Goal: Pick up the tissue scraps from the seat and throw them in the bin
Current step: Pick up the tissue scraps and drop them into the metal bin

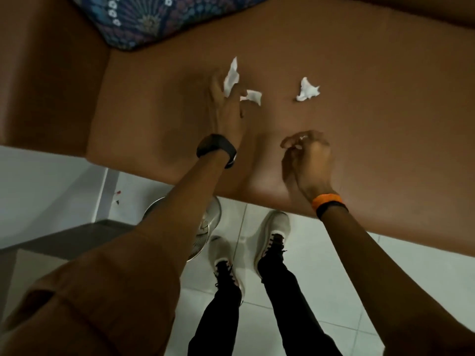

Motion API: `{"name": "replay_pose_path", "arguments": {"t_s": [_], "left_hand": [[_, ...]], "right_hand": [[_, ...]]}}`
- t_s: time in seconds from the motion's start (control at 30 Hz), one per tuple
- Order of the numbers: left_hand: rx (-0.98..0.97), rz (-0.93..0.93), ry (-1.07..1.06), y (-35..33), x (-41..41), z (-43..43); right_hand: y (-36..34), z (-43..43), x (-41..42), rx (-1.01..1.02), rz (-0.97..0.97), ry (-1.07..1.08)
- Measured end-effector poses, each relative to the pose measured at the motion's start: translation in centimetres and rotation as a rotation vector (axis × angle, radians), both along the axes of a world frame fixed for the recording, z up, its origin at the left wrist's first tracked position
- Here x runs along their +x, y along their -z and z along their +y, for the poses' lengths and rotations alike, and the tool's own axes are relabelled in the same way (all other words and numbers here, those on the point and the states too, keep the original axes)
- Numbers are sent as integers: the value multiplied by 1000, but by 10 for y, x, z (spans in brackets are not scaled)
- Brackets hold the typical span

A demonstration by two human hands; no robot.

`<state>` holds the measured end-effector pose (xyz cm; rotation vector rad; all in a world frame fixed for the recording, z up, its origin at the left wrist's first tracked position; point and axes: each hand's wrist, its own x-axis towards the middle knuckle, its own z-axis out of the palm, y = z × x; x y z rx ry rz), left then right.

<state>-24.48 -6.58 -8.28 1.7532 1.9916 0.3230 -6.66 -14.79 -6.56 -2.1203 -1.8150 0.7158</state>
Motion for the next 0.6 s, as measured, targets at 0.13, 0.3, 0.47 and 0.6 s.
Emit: {"name": "replay_pose_path", "arguments": {"t_s": [0.13, 0.3, 0.47, 0.6], "left_hand": [[-106, 7, 25, 11, 17, 31], [-48, -73, -27, 10, 26, 36], [-122, -165, -80, -3, 13, 12], [-20, -330, -183, -17, -27, -61]], "right_hand": [[-8, 61, 14, 68, 38, 29], [2, 110, 14, -24, -98, -49], [-10, 91, -15, -62, -64, -26], [-24, 27, -74, -87, 106, -80]]}}
